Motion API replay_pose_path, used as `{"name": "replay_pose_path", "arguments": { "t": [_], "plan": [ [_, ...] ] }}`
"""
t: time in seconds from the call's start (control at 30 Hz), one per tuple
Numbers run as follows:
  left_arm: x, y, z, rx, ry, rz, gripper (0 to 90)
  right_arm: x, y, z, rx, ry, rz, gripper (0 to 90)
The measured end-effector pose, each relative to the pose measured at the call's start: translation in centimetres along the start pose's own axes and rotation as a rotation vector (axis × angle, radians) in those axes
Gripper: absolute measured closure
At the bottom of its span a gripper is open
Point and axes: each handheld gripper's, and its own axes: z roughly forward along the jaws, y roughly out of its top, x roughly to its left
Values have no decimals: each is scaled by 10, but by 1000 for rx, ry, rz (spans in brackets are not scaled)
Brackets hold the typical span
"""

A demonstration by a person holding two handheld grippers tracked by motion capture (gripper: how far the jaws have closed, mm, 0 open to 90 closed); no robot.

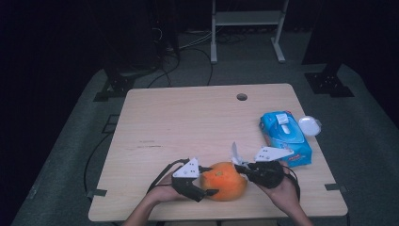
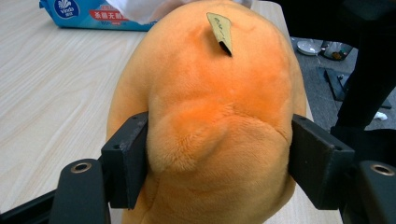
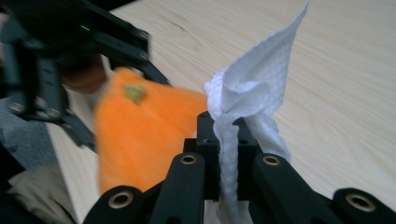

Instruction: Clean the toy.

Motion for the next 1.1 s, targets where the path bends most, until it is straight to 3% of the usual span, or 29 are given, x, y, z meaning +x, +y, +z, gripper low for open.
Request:
{"name": "replay_pose_path", "arguments": {
  "t": [0.1,0.2,0.33,0.4,0.47,0.57,0.7,0.77,0.8,0.93,1.07,1.1],
  "plan": [
    [-3,1,1,4,3,11,280,9,5,1,-8,28,-28,851],
    [-3,1,2,0,6,10,280,8,5,2,6,20,-37,852],
    [-4,4,5,-2,10,13,280,-3,0,0,16,10,15,853],
    [-3,4,5,-6,5,11,279,1,2,-1,6,8,2,853],
    [-3,3,5,-9,3,7,279,12,7,0,-13,58,-38,852],
    [-3,2,5,-14,5,0,278,16,9,2,4,49,-63,851],
    [-3,3,6,-15,11,-3,273,5,5,0,5,42,-7,853],
    [-2,3,6,-14,11,-4,270,8,5,0,2,43,-15,854],
    [-2,3,6,-15,11,-8,269,15,8,1,-3,67,-36,854],
    [-2,2,5,-14,12,-6,270,20,9,4,11,58,-73,853],
    [-2,3,5,-12,12,-3,272,5,4,1,25,7,-54,854],
    [-1,3,5,-13,12,-3,272,-5,-2,-1,33,-16,-22,854]
  ]
}}
